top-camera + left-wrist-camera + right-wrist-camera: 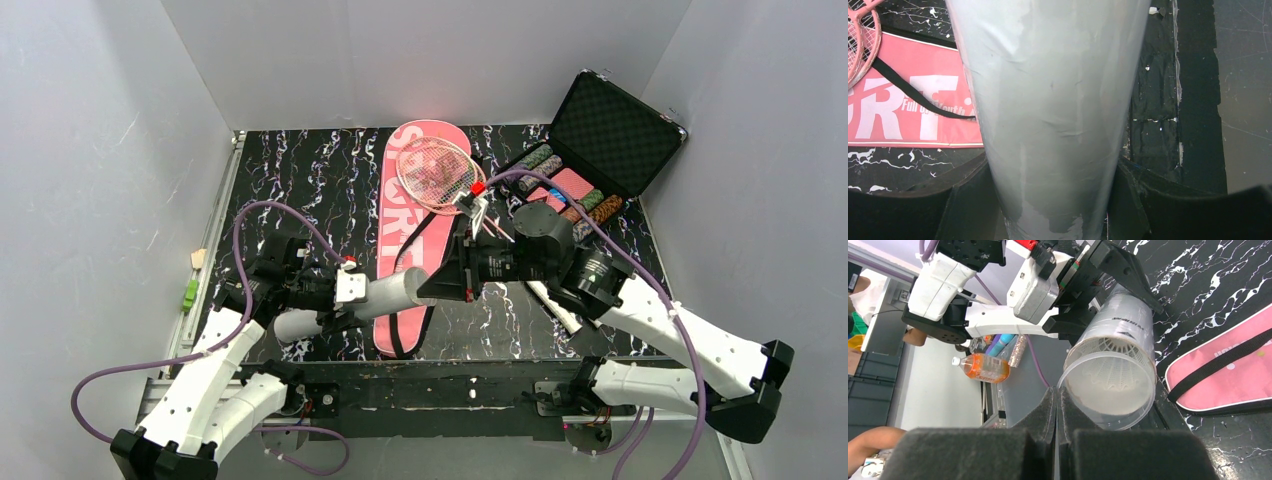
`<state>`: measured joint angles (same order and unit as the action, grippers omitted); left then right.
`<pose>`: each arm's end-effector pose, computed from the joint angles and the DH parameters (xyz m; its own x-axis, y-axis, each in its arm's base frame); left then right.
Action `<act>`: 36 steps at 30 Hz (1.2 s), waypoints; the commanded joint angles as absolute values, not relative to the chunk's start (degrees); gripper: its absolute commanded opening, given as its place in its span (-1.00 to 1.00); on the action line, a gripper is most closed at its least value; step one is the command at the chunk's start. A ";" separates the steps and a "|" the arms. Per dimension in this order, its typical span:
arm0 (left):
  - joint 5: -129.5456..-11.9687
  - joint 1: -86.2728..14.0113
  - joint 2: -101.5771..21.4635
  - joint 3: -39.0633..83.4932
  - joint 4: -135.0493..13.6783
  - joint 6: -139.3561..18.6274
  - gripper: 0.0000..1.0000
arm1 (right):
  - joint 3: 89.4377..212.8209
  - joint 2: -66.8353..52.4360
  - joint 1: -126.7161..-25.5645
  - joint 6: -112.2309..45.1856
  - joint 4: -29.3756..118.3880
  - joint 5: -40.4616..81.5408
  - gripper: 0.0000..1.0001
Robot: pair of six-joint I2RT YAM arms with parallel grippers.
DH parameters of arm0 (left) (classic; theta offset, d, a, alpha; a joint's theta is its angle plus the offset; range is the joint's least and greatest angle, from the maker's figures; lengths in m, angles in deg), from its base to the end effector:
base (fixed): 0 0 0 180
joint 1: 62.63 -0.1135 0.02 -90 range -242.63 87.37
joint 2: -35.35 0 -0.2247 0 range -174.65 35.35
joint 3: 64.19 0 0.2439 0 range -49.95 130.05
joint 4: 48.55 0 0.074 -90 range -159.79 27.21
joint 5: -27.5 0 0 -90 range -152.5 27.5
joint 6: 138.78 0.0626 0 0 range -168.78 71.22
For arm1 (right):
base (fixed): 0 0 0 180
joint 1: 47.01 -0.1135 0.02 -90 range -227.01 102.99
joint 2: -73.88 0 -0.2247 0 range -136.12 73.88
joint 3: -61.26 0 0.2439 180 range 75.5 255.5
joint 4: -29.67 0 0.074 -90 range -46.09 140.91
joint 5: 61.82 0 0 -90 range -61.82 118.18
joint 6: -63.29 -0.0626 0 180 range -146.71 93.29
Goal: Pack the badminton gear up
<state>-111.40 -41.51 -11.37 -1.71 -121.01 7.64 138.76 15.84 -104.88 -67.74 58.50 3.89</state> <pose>0.1359 -0.1031 0.2471 0.0876 0.5533 -0.8284 0.9940 0.0058 0.1090 0.1167 0.2342 0.3641 -0.7137 -0.0114 -0.7003 -0.6883 0.1969 0.6982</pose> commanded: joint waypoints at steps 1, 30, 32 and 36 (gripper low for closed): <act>-113.30 -41.27 -10.74 -1.33 -119.83 8.36 -0.41 | 142.29 14.39 -105.11 -66.32 54.41 2.40 -0.97; -113.28 -41.27 -10.41 -1.20 -119.92 8.70 -0.41 | 134.26 14.28 -105.11 -68.94 46.16 3.90 -0.96; -113.24 -41.22 -10.47 -1.11 -120.03 8.73 -0.41 | 133.08 14.58 -105.12 -69.28 44.57 3.83 -0.76; -113.12 -41.27 -10.47 -1.00 -120.33 8.89 -0.42 | 132.04 15.23 -105.11 -69.81 42.05 4.23 -0.54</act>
<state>-110.48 -41.51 -11.35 -1.73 -121.27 8.01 132.95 13.89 -104.90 -69.60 46.98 3.23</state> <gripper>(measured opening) 0.618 0.202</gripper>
